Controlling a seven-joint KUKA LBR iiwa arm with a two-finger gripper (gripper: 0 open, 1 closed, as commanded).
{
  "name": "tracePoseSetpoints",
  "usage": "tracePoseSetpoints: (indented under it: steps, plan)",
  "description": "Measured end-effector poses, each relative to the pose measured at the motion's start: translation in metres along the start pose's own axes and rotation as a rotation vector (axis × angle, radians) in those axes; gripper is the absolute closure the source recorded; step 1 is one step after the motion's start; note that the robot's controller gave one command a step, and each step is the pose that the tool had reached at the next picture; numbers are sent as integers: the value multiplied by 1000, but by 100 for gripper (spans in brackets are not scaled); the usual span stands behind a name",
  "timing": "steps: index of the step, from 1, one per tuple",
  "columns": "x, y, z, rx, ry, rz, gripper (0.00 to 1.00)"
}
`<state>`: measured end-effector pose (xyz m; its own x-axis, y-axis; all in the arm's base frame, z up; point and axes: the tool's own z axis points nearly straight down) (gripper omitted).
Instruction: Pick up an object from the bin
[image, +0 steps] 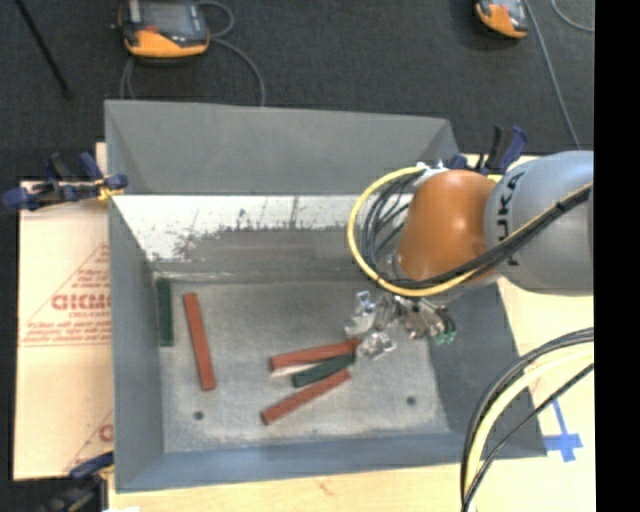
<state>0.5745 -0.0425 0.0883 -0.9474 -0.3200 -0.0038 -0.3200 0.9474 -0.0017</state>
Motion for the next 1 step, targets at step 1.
tracePoseSetpoints:
  steps: [1]
  plan:
    - [-11,8,-155,1,-2,-14,100]
